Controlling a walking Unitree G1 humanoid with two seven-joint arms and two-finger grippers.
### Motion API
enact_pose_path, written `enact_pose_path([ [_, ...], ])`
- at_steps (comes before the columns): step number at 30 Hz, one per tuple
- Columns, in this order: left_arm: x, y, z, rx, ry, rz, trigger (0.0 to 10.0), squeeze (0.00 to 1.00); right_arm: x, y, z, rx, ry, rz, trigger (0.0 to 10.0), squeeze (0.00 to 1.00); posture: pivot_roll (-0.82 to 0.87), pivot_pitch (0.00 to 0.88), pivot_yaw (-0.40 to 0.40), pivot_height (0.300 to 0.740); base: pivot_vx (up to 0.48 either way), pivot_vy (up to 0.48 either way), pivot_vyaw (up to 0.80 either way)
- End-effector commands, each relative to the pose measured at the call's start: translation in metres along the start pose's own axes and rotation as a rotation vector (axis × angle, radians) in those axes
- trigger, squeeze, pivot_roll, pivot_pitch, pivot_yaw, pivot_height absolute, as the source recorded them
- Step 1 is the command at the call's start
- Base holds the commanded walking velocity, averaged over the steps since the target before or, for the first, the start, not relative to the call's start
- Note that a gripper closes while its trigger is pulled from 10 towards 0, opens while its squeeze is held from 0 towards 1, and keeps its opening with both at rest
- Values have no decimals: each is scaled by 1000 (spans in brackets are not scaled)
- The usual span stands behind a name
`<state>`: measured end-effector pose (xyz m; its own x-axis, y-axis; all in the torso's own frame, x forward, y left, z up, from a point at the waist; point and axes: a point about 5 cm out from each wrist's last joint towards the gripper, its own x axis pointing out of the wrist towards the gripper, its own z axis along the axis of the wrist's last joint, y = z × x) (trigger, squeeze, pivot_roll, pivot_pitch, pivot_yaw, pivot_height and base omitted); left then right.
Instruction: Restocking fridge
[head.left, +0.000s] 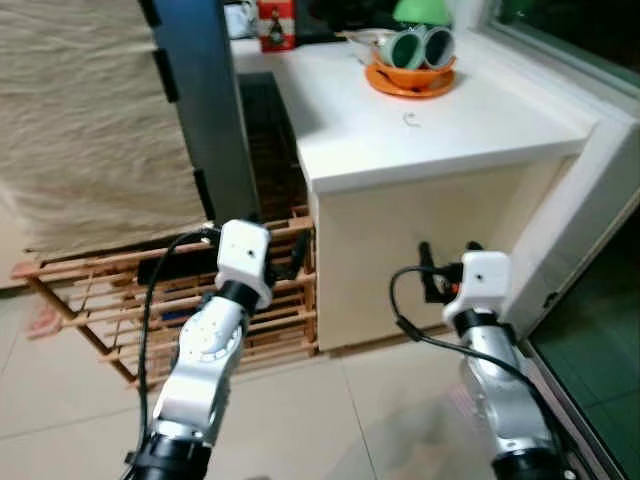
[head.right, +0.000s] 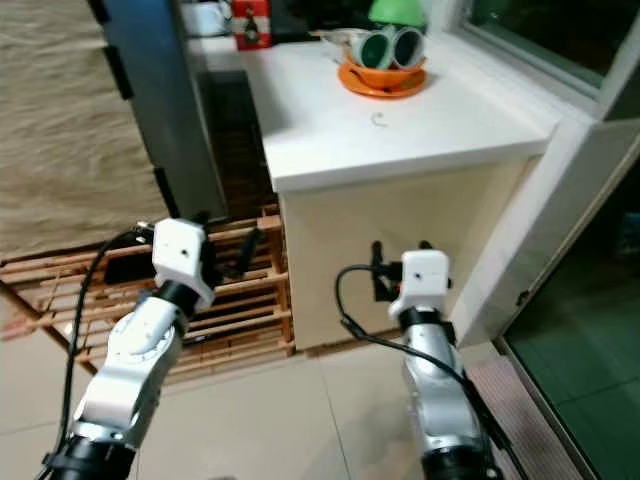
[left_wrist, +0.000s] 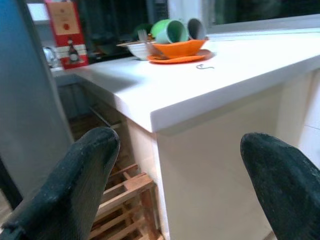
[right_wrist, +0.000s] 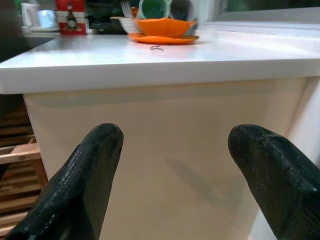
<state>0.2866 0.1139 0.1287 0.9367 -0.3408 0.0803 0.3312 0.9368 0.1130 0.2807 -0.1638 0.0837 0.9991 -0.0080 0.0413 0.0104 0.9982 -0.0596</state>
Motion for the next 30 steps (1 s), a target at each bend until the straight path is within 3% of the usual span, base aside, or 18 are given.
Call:
enact_pose_path([
  [1, -1, 4, 2, 9, -9, -7, 10000, 0, 1, 10, 0, 22, 4, 22, 10000, 275, 2, 0, 21, 740, 0, 480, 0],
  [9, -1, 3, 2, -5, -12, -17, 10000, 0, 1, 10, 0, 22, 7, 25, 10000, 271, 1, 0, 21, 740, 0, 443, -587],
  [23, 3, 1, 3, 29, -10, -42, 10000, 0, 1, 10, 0, 23, 10, 25, 10000, 271, -2, 0, 25, 740, 0, 0, -781],
  [30, 4, -5, 9, 11, -50, -122, 10000, 0, 0, 10, 0, 24, 8, 19, 10000, 271, -8, 0, 24, 740, 110, 0, -781],
])
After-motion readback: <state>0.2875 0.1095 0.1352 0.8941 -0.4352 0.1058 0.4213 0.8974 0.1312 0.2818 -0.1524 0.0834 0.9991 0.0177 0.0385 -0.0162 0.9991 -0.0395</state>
